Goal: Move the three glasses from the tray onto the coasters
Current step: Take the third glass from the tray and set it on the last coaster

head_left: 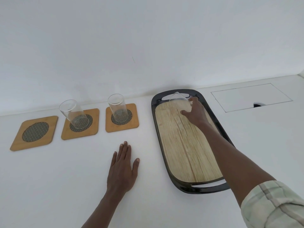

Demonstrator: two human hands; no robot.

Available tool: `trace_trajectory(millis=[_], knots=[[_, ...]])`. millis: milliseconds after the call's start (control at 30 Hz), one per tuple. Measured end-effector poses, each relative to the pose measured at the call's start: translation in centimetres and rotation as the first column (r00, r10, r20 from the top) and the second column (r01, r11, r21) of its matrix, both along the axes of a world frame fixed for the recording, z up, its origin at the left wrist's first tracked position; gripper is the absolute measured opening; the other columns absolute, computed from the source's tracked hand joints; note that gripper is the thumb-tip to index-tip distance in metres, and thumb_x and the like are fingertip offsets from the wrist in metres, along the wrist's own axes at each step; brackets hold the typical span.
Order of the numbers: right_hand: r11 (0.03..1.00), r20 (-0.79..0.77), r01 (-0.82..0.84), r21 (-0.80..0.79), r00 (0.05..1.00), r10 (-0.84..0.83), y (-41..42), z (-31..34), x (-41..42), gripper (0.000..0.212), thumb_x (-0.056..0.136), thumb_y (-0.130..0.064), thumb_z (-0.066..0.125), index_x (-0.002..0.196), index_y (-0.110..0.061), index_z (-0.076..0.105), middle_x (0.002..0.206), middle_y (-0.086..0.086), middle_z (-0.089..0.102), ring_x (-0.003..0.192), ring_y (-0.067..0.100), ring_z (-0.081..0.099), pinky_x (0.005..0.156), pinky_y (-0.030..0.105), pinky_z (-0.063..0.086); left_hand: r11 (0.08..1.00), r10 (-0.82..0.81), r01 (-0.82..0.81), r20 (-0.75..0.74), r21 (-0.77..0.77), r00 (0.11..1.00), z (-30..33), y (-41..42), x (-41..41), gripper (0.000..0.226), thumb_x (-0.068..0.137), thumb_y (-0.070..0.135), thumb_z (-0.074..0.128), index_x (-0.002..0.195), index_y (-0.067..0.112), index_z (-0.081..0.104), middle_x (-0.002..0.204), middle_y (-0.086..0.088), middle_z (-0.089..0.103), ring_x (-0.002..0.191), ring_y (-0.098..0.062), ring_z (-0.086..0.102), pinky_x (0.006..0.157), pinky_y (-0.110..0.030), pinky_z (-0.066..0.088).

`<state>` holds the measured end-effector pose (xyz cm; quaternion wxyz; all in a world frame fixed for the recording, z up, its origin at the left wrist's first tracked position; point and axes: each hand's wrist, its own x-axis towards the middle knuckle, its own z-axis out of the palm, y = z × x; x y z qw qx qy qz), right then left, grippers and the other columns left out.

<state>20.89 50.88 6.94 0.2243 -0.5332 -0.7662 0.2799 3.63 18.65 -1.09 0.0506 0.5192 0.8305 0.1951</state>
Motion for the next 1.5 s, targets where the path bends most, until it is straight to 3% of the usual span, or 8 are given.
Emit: trace_trajectory(millis=[267,433,533,967,1133,1267,1500], knots=[[0.993,-0.357,0.056,-0.104,0.930,-0.090,-5.3,2.8,-0.7,0.062,0.080,-0.025,0.081,0.128,-0.016,0.044,0.136,0.012,0.058,0.126,0.027,0.055,0.093,0.037,0.048,1.000,-0.006,0.006,-0.003,0.002,1.000,0.0,0.0,0.0,0.066,0.099,0.048,0.027,0.153,0.011,0.019,0.163,-0.001,0.010,0.150,-0.009,0.000,0.122,-0.037,0.010],[0.983,-0.507,0.064,-0.172,0.850,-0.144,-8.9,4.4,-0.9,0.062,0.078,-0.029,0.083,0.128,-0.020,0.047,0.127,0.003,0.059,0.114,0.023,0.061,0.074,0.022,0.048,1.000,-0.007,0.007,0.000,0.001,1.000,0.0,0.0,-0.1,0.067,0.098,0.049,0.026,0.153,0.011,0.019,0.163,-0.001,0.010,0.150,-0.010,0.000,0.122,-0.037,0.010],[0.982,-0.560,0.063,-0.179,0.814,-0.154,-10.7,4.9,-0.8,0.063,0.076,-0.030,0.084,0.128,-0.021,0.048,0.124,0.001,0.059,0.111,0.021,0.061,0.081,0.029,0.053,1.000,-0.011,0.011,-0.003,-0.009,1.000,0.0,0.0,-0.1,0.069,0.098,0.052,0.022,0.154,0.012,0.017,0.163,0.000,0.008,0.150,-0.010,-0.002,0.122,-0.037,0.009],[0.985,-0.691,0.059,-0.159,0.706,-0.154,-15.6,6.9,-0.2,0.059,0.076,-0.023,0.084,0.127,-0.030,0.054,0.124,-0.006,0.061,0.109,0.015,0.065,0.082,0.032,0.057,0.998,-0.033,0.032,-0.017,-0.053,0.999,-0.3,-0.1,-0.3,0.073,0.096,0.056,0.013,0.154,0.011,0.011,0.163,0.000,0.000,0.149,-0.011,-0.007,0.121,-0.034,0.001],[0.991,-0.745,0.061,-0.119,0.654,-0.130,-15.9,8.5,-0.1,0.064,0.075,-0.018,0.085,0.130,-0.029,0.053,0.127,-0.007,0.058,0.109,0.010,0.062,0.076,0.024,0.057,0.999,-0.029,0.028,-0.016,-0.043,0.999,-0.4,-0.1,-0.3,0.073,0.096,0.056,0.015,0.154,0.011,0.013,0.163,-0.001,0.003,0.150,-0.012,-0.003,0.121,-0.036,0.005],[0.987,-0.753,0.119,-0.108,0.638,-0.160,-15.7,9.5,0.0,0.070,0.069,-0.021,0.090,0.128,-0.026,0.051,0.121,-0.004,0.060,0.105,0.009,0.062,0.080,0.022,0.056,0.999,-0.037,0.036,-0.019,-0.039,0.999,-0.2,-0.1,-0.4,0.073,0.096,0.055,0.015,0.154,0.010,0.012,0.163,-0.001,0.003,0.150,-0.013,-0.004,0.121,-0.035,0.004],[0.990,-0.730,0.135,-0.036,0.673,-0.119,-15.5,9.5,-0.1,0.067,0.067,-0.028,0.090,0.122,-0.034,0.052,0.115,-0.002,0.062,0.106,0.020,0.060,0.091,0.042,0.054,0.999,-0.041,0.040,-0.021,-0.030,0.999,-0.2,-0.1,-0.3,0.074,0.096,0.055,0.014,0.153,0.008,0.014,0.163,-0.002,0.004,0.150,-0.013,-0.002,0.121,-0.035,0.004]])
